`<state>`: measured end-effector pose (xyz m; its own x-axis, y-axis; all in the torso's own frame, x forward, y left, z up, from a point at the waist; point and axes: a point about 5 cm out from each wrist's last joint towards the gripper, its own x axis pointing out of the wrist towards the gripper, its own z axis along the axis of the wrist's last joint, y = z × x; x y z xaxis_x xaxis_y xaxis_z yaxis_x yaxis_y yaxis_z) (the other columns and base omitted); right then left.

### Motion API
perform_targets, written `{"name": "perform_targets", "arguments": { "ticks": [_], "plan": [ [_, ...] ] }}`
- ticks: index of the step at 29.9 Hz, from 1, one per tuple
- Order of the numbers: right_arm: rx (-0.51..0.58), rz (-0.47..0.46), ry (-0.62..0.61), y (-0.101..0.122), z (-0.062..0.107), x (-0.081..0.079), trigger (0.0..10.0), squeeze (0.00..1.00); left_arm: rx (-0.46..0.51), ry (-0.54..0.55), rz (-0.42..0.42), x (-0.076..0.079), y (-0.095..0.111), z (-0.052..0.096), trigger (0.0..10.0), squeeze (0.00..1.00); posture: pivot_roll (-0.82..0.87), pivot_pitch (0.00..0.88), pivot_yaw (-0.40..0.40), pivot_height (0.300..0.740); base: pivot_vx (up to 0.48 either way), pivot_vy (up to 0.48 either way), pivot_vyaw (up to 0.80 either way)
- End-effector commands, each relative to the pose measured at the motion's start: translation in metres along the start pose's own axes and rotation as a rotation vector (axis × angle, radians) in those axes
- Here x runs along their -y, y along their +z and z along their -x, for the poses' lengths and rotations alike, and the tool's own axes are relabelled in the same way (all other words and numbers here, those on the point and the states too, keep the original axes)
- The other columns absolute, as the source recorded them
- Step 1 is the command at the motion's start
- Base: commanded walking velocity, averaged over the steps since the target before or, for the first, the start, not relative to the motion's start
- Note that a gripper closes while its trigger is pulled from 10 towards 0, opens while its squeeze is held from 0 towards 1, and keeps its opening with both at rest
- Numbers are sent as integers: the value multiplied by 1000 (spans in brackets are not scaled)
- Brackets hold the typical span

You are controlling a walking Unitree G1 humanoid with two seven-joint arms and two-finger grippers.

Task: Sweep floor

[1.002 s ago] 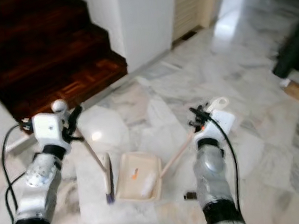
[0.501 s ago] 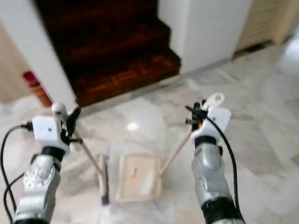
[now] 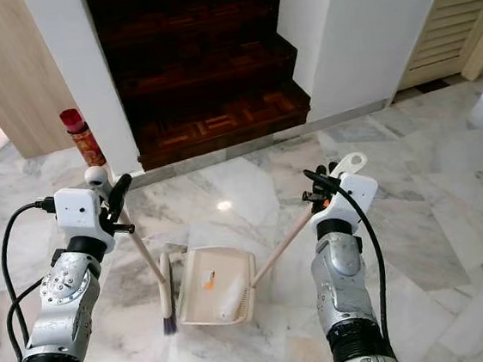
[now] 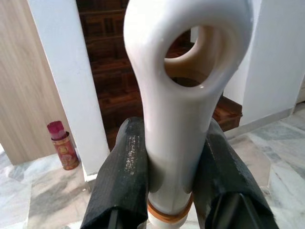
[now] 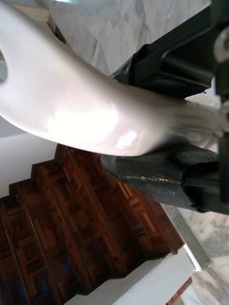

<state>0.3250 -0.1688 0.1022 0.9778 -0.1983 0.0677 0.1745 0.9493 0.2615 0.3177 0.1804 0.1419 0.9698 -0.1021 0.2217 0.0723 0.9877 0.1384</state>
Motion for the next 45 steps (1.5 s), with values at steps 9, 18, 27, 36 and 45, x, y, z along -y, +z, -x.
{"name": "perform_targets", "arguments": {
  "ticks": [9,18,27,36,45],
  "plan": [
    [32,-1,14,8,-4,-4,10000,0,50,-3,-7,1,10,-3,10000,0,-41,69,-49,740,0,0,552],
    [25,-10,10,7,-4,-3,10000,0,46,2,-6,0,10,-3,10000,0,-38,77,-51,740,0,0,302],
    [18,-14,11,6,-4,-3,10000,0,38,6,6,-1,9,-3,10000,0,-37,85,-52,740,0,0,0],
    [9,-22,4,5,-4,-2,10000,0,34,8,8,-1,9,-3,10000,0,-37,90,-50,740,0,83,0],
    [4,-33,-1,4,-3,-2,10000,0,28,5,13,0,8,-2,10000,0,-38,88,-50,740,0,272,0]
  ]
}}
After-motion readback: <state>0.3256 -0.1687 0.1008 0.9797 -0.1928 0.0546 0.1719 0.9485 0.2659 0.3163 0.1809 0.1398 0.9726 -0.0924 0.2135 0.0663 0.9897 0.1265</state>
